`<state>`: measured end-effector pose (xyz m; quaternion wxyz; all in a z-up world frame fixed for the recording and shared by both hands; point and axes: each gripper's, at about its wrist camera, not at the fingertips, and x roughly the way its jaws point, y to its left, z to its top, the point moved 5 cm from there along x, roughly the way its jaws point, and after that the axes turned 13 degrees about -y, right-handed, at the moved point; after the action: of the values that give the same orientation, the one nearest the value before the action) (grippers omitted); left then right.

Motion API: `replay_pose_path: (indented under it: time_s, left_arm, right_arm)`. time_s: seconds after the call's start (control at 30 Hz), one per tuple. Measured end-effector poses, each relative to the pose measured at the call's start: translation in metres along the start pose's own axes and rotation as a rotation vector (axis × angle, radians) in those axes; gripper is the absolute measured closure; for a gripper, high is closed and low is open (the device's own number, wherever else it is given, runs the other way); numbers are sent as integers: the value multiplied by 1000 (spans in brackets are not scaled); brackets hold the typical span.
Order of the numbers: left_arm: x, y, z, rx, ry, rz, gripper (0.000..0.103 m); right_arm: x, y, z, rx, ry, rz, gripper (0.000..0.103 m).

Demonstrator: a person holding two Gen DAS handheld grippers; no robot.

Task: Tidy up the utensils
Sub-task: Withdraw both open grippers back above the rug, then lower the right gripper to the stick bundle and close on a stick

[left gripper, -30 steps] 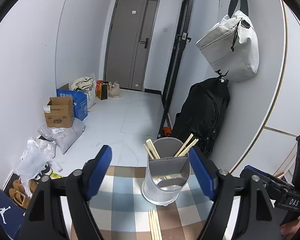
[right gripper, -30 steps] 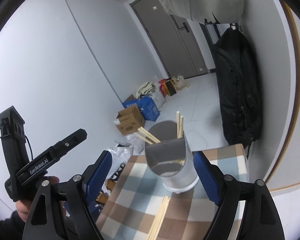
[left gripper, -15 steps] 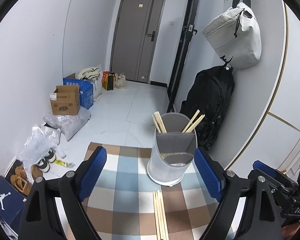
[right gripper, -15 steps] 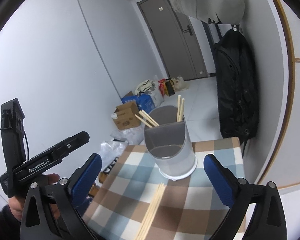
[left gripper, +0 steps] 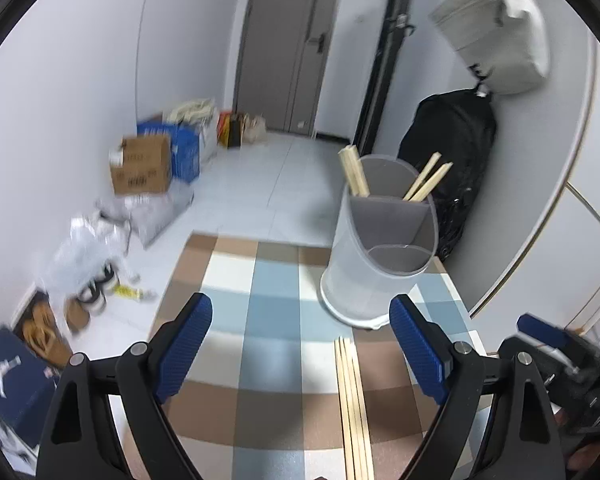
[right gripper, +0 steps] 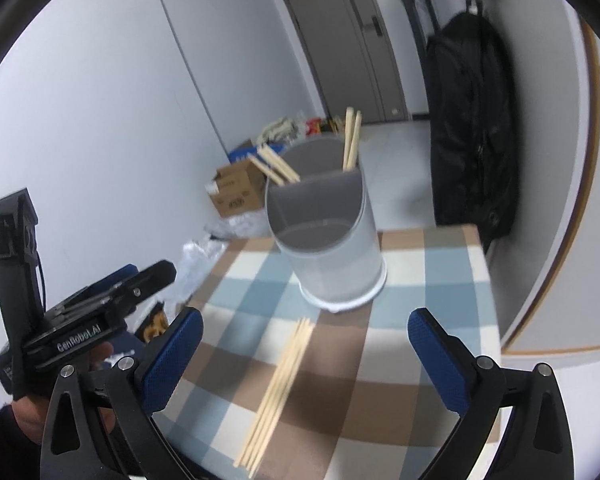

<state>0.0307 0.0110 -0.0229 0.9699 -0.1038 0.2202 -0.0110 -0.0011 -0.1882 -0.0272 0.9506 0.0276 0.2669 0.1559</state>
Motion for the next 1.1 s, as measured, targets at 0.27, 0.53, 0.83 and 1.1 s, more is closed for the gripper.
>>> replay_pose_path:
  time_s: [0.27,0.53,0.83,1.1]
  left_arm:
    - [15,18,-3,11,52,79,16]
    - [20,47,-5,-20,92,129,16]
    - [19,65,-9,-62,117,147,16]
    - [21,74,-9,-70,125,158,16]
  right_arm:
    - [45,-8,-33,11,175,-44,3]
    - [88,-13,-61,13,337,-67,36]
    - [124,5,-80,-123,393,-81,66]
    - [128,6,-86,-175,405,-142,74]
